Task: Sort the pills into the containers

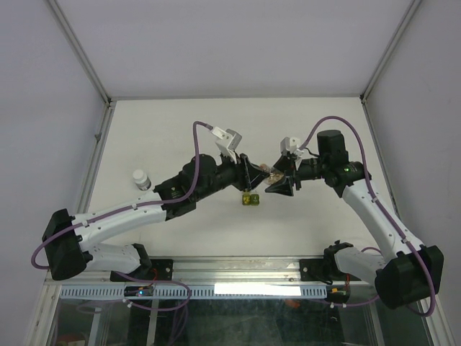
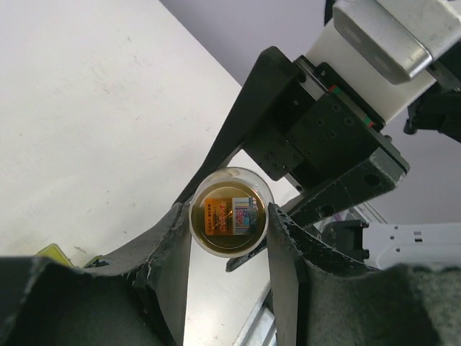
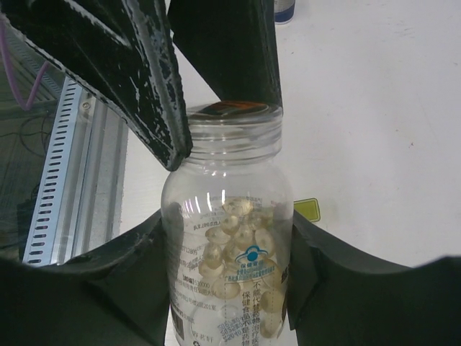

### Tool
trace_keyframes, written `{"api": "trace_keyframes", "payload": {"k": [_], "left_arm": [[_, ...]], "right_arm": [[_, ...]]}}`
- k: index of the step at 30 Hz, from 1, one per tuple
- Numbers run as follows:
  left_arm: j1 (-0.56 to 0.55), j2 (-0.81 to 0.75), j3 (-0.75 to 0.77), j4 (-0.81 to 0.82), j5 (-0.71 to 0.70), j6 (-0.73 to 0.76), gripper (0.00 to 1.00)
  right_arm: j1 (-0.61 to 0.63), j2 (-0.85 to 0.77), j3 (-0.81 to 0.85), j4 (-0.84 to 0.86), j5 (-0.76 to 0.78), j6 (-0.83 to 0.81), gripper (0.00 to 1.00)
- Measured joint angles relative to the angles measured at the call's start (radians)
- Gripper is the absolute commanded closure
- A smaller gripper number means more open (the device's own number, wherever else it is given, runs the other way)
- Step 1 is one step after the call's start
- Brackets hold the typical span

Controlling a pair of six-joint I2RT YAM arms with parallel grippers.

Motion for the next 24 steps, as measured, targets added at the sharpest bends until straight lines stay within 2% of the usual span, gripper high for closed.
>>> {"api": "trace_keyframes", "payload": {"k": [6,11,16,19,24], "left_arm": [[0.042,-0.014,-0.105,0.187,0.150,0.063,0.78],[0.088,-0.002,-0.122,0.269,0.373,0.271,0.79],[0.116,0.010,-0.098,0.238,0.536,0.540,0.74],[0.138,0.012,-0.087,0.223,0.604,0.613,0.53],[0.145,0.012,-0.085,0.208,0.664,0.658,0.05]], "right_arm": [[-0.004,-0.001,-0.001,-0.028,-0.032,-0.015,1.00],[-0.006,-0.011,-0.005,-0.053,-0.068,-0.023,1.00],[-0.005,-0.014,-0.016,-0.077,-0.087,-0.043,1.00],[-0.004,-0.014,-0.016,-0.070,-0.086,-0.053,1.00],[0.000,-0.014,-0.015,-0.048,-0.089,-0.052,1.00]]}}
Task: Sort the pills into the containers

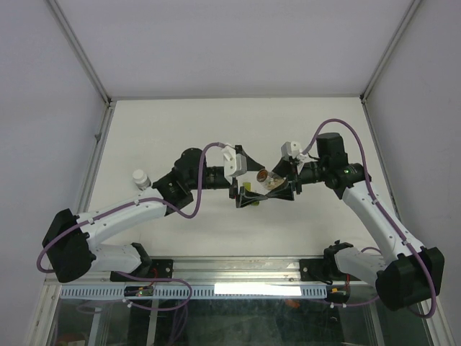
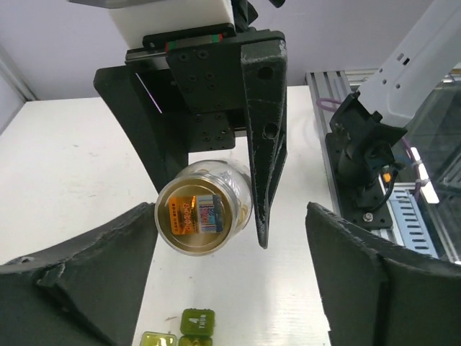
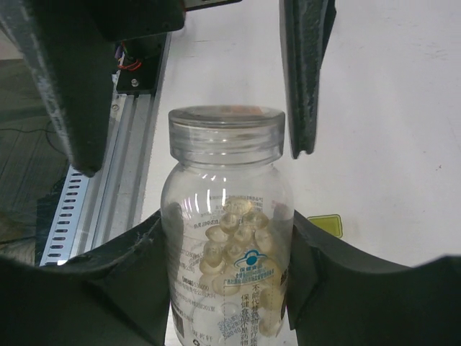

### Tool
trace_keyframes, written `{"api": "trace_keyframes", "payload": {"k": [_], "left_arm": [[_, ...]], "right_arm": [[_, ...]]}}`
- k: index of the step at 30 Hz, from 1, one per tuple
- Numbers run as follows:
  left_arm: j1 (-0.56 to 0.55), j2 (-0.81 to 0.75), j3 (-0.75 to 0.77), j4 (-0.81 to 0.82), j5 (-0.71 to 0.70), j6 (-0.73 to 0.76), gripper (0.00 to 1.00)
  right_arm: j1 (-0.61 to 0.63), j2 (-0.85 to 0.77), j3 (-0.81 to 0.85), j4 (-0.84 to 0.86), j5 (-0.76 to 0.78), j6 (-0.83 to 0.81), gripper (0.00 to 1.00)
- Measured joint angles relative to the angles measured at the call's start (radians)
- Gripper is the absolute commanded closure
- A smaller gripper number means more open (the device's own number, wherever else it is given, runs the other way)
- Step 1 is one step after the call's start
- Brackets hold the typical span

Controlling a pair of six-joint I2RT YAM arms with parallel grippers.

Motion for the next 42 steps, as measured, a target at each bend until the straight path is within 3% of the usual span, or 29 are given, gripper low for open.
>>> {"api": "trace_keyframes", "payload": {"k": [2,13,18,25,34,42], "left_arm": [[-0.002,-0.003,-0.003,0.000,0.000,0.002,0.01],[-0.005,-0.170,-0.133,0.076,-0.163,-0.093,0.01],[-0.005,-0.303,-0.238,0.095,-0.296,-0.224,0.01],[-0.005,-0.452,-0.367,0.200,-0.367,-0.473,0.01],[-0.005,-0.414,-0.405,0.303,-0.373,-0.689,0.01],[-0.064,-0.356,-0.377,0.247,-0.487,-0.716,0.06]], "right_arm": [[0.000,0.000,0.000,0.006,0.001,0.000,1.00],[0.000,0.000,0.000,0.012,0.003,0.000,1.00],[0.000,0.000,0.000,0.011,0.003,-0.002,1.00],[0.000,0.001,0.000,0.011,0.004,-0.002,1.00],[0.000,0.009,0.000,0.011,0.005,-0.002,1.00],[0.000,0.016,0.000,0.012,0.009,-0.003,1.00]]}}
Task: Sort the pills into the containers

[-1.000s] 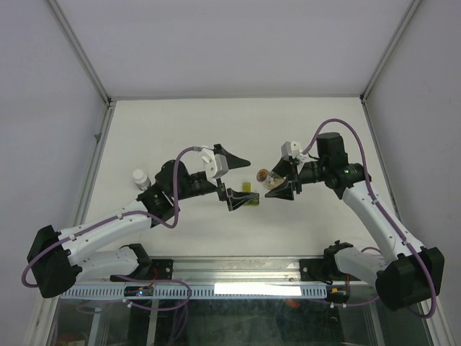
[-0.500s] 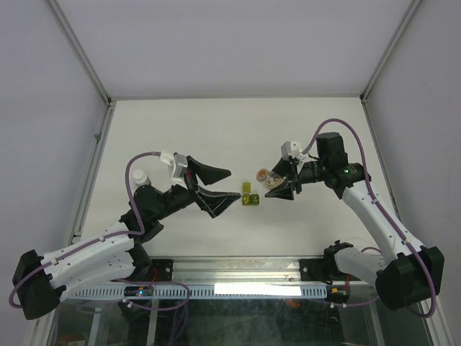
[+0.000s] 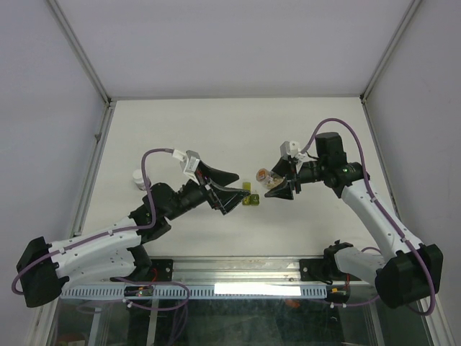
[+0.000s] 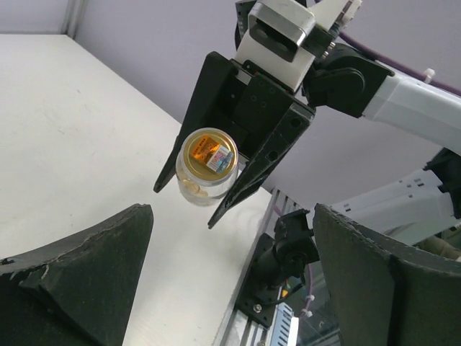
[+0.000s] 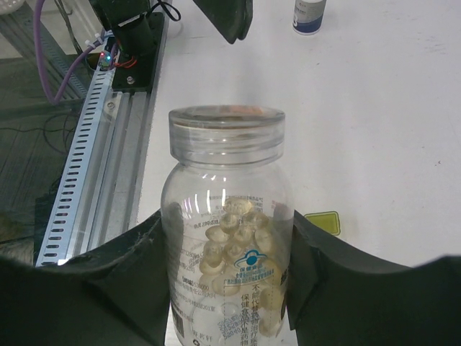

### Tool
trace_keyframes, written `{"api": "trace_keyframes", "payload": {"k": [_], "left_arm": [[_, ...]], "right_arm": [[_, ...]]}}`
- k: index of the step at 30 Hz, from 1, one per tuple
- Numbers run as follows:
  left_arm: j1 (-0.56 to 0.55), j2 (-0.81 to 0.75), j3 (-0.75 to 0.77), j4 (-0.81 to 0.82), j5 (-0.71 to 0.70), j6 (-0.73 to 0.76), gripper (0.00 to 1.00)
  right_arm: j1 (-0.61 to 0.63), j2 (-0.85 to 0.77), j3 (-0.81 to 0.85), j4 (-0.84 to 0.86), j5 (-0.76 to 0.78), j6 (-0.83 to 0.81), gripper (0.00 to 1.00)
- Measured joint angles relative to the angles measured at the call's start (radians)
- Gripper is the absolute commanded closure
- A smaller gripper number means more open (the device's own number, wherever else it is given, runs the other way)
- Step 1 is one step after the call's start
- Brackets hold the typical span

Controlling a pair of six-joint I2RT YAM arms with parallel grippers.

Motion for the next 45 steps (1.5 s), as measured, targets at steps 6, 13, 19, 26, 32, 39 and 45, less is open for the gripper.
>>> {"api": "trace_keyframes", "payload": {"k": [6,13,19,26,32,39,45], "left_arm": [[-0.072,0.047,0.113,-0.121,-0.166,0.045,0.10],[-0.119,0.162,0.241,-0.225,-0.307,0.081,0.16],[-0.145,0.237,0.309,-0.294,-0.359,0.095,0.24],[-0.158,0.292,0.362,-0.338,-0.367,0.107,0.40],[-0.159,0.314,0.384,-0.352,-0.365,0.113,0.58],[-0.158,0.320,0.388,-0.354,-0.340,0.130,0.70],[-0.147,0.318,0.389,-0.351,-0.286,0.183,0.74]], "right_arm": [[0.000,0.008,0.000,0.000,0.007,0.000,1.00],[0.000,0.015,0.000,0.000,0.019,0.000,1.00],[0.000,0.020,0.000,0.001,0.025,0.000,1.00],[0.000,0.020,0.000,0.003,0.026,0.000,1.00],[0.000,0.020,0.000,0.003,0.026,0.000,1.00],[0.000,0.020,0.000,0.003,0.032,0.000,1.00],[0.000,0.019,0.000,-0.005,0.027,0.000,1.00]]}}
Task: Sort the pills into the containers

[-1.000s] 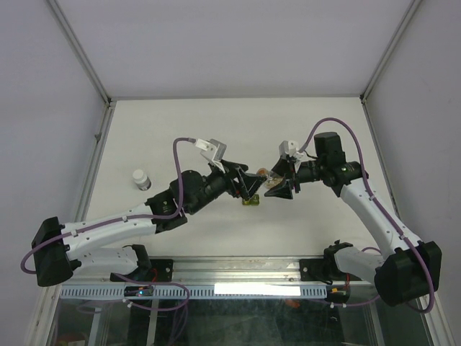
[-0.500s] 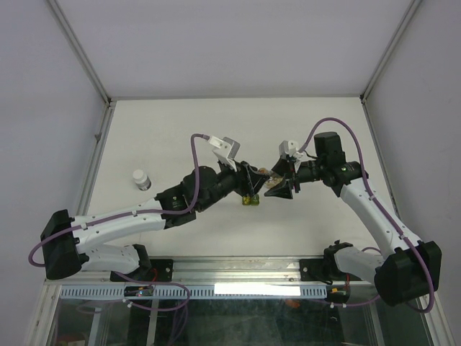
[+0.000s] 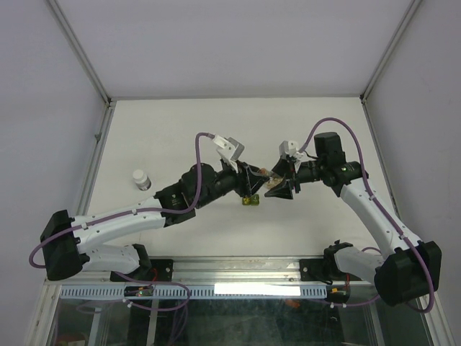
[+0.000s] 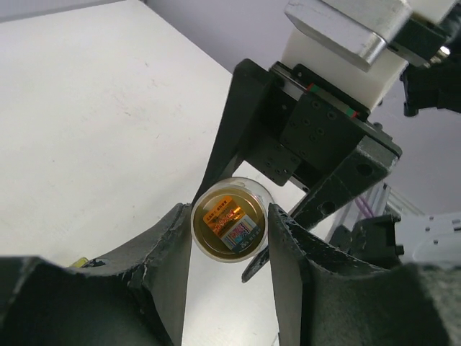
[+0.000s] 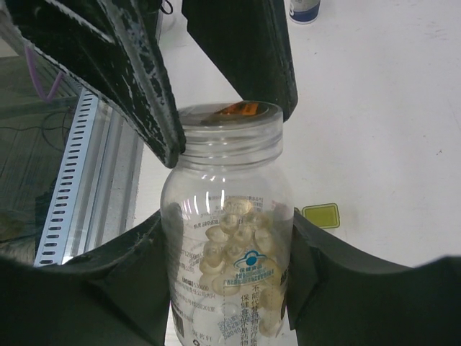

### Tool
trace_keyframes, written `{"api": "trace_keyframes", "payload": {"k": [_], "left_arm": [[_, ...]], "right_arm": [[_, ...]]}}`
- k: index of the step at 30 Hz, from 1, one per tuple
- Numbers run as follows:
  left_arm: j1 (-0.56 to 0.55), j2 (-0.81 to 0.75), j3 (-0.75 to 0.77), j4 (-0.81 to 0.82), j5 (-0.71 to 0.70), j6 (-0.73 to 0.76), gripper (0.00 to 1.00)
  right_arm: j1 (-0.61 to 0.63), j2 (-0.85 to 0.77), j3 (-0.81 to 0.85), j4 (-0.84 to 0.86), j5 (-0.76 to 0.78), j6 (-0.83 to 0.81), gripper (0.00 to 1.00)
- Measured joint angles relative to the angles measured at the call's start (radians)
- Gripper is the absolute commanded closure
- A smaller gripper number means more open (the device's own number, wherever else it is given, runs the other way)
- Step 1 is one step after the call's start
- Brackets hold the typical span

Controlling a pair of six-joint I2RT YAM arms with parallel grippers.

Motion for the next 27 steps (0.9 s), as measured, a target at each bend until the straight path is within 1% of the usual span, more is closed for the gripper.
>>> {"api": "trace_keyframes", "payload": {"k": [2,4,6,9,12,13,14,15,18,20,21,22,27], "left_arm": [[0.027,-0.003,-0.012,0.023,0.085,0.054,0.74],[0.075,-0.006,-0.032,0.056,0.233,0.122,0.74],[0.137,0.000,-0.042,0.087,0.422,0.216,0.73],[0.196,0.023,-0.035,0.104,0.626,0.362,0.73],[0.236,0.071,0.021,0.058,0.762,0.494,0.72],[0.248,0.090,0.046,0.037,0.798,0.527,0.70],[0.256,0.108,0.072,0.014,0.829,0.555,0.66],[0.264,0.123,0.090,-0.002,0.851,0.576,0.60],[0.273,0.137,0.113,-0.033,0.876,0.615,0.32],[0.270,0.137,0.114,-0.045,0.877,0.627,0.16],[0.270,0.137,0.113,-0.047,0.874,0.632,0.07],[0.270,0.135,0.111,-0.047,0.872,0.633,0.02],[0.270,0.084,0.072,-0.028,0.792,0.617,0.01]], "right_arm": [[0.000,0.000,0.000,-0.001,-0.005,-0.001,1.00],[0.000,0.000,0.000,-0.008,-0.007,-0.004,1.00],[0.004,0.000,0.000,-0.016,-0.012,-0.004,1.00],[0.010,0.000,-0.001,-0.027,-0.014,-0.009,1.00],[0.009,0.000,-0.002,-0.037,-0.002,-0.016,1.00],[0.004,0.000,-0.002,-0.037,0.003,-0.016,1.00],[-0.002,0.000,-0.002,-0.037,0.007,-0.017,1.00],[-0.006,0.000,-0.002,-0.037,0.012,-0.018,1.00],[-0.008,0.000,-0.002,-0.037,0.021,-0.019,1.00],[-0.002,-0.002,-0.001,-0.018,0.014,-0.018,1.00],[0.000,-0.003,-0.001,-0.013,0.010,-0.018,1.00],[0.002,-0.003,-0.001,-0.008,0.006,-0.018,1.00],[0.002,-0.003,-0.001,-0.003,-0.002,-0.018,1.00]]}}
